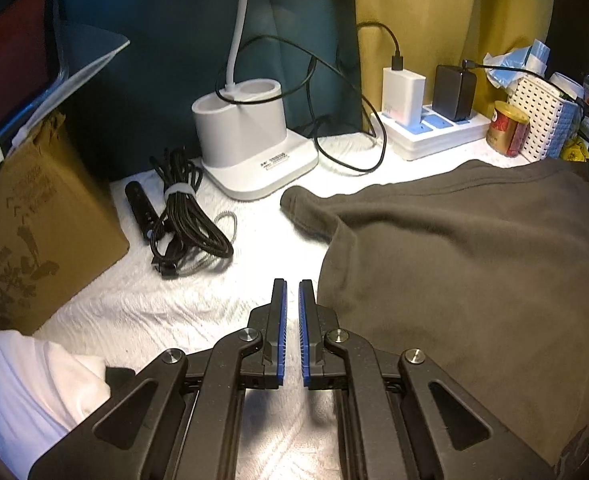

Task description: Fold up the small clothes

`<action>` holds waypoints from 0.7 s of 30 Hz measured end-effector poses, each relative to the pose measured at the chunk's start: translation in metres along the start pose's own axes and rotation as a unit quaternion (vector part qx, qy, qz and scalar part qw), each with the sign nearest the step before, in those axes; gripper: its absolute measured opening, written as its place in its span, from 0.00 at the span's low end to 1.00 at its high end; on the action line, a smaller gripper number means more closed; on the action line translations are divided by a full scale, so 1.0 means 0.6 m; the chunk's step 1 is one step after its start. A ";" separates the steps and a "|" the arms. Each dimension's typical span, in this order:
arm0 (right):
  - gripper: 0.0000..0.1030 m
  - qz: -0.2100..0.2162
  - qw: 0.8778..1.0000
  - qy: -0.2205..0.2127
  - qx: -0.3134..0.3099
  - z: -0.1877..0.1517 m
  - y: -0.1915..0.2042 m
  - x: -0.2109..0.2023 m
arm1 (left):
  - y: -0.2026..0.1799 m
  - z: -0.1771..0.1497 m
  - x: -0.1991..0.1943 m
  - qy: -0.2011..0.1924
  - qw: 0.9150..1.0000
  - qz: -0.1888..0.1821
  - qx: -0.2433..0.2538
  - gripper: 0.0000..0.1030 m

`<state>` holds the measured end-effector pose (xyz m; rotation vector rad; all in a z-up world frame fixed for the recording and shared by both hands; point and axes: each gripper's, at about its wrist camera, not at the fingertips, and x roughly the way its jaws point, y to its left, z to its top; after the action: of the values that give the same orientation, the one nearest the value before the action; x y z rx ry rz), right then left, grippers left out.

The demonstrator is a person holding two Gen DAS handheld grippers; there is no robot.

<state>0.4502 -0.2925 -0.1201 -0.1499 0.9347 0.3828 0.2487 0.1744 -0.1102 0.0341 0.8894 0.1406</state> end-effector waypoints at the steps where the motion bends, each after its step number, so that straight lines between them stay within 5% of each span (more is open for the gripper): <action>1: 0.18 -0.002 1.000 -0.001 -0.004 -0.001 0.003 0.000 | -0.001 -0.001 0.000 0.001 1.000 -0.001 -0.001 0.04; 15: 0.29 0.000 1.000 0.016 -0.008 -0.011 -0.005 -0.018 | -0.030 -0.003 -0.015 -0.004 1.000 -0.016 0.022 0.04; 16: 0.27 -0.002 1.000 0.010 -0.011 -0.015 -0.003 -0.020 | -0.033 -0.004 -0.015 -0.003 1.000 -0.016 0.023 0.04; 18: 0.03 0.008 1.000 0.010 -0.011 -0.027 0.006 -0.020 | -0.037 -0.004 -0.014 -0.001 1.000 -0.016 0.025 0.04; 21: 0.03 -0.050 0.998 -0.002 -0.025 -0.034 0.020 -0.032 | -0.044 -0.002 -0.019 -0.003 0.999 -0.015 0.031 0.04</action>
<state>0.4199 -0.2926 -0.1163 -0.2399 0.9099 0.3133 0.2434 0.1466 -0.1048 0.0782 0.8881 0.0846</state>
